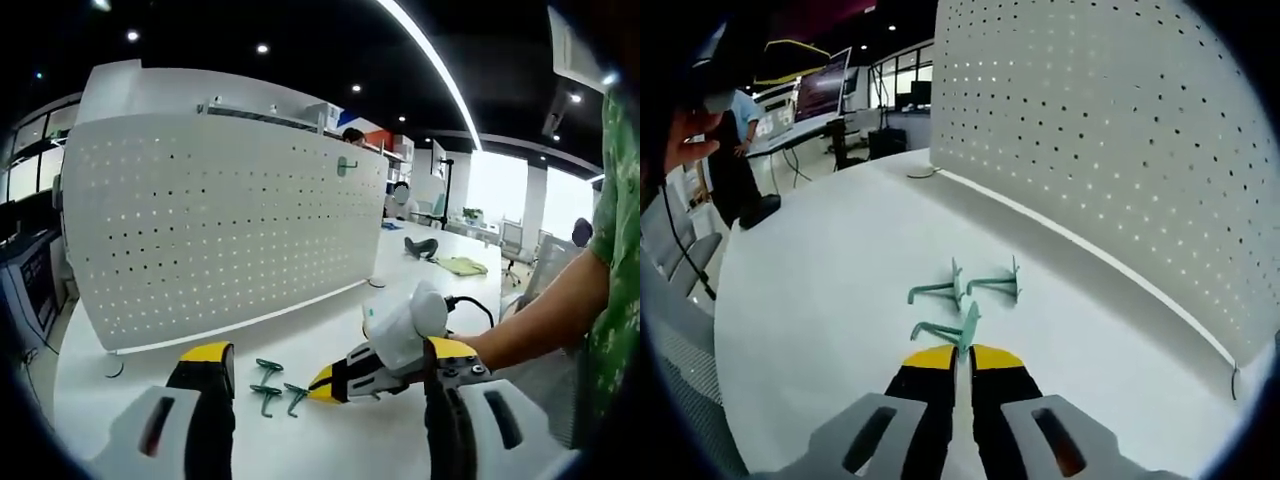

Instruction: Insert the hook assembly into the mounting plate slot until the hook locks in place.

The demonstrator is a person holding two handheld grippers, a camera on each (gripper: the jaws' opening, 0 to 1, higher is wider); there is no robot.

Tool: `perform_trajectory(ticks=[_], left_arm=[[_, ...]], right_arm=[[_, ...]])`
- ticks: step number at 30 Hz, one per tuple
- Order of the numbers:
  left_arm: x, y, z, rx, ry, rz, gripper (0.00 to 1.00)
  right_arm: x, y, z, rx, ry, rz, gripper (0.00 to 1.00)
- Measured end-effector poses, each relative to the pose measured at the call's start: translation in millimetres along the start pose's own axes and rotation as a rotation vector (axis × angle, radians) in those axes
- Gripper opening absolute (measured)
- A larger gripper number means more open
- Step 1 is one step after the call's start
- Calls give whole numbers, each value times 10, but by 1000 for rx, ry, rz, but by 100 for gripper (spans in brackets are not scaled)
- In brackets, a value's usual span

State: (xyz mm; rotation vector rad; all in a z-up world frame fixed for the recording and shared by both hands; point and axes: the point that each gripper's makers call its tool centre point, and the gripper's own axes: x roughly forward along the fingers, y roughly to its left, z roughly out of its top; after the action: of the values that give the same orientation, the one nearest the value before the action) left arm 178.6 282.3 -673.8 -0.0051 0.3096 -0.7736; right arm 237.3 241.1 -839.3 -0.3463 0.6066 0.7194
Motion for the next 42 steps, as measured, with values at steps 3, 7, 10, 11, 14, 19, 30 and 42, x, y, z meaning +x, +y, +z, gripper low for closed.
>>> perform_trajectory(ticks=[3, 7, 10, 11, 14, 19, 30, 42], left_arm=[[1, 2, -4, 2, 2, 0, 79], [1, 7, -4, 1, 2, 0, 79], [4, 10, -16, 2, 6, 0, 79], [5, 10, -18, 1, 7, -1, 79], [9, 4, -11, 2, 5, -1, 79], [17, -5, -1, 9, 6, -5, 78], [8, -24, -8, 19, 11, -8, 77], [-8, -62, 6, 41, 14, -18, 76]], right_arm=[[1, -6, -8, -2, 3, 0, 2], [-6, -31, -20, -5, 6, -3, 0], [-22, -50, -23, -9, 5, -2, 0], [-27, -56, -24, -9, 4, -2, 0], [-36, -73, -30, -8, 2, 2, 0], [-51, -104, -28, 7, 2, 13, 0], [-145, -172, -19, 96, 0, 45, 0], [-357, -223, 156, 180, -40, 81, 0]])
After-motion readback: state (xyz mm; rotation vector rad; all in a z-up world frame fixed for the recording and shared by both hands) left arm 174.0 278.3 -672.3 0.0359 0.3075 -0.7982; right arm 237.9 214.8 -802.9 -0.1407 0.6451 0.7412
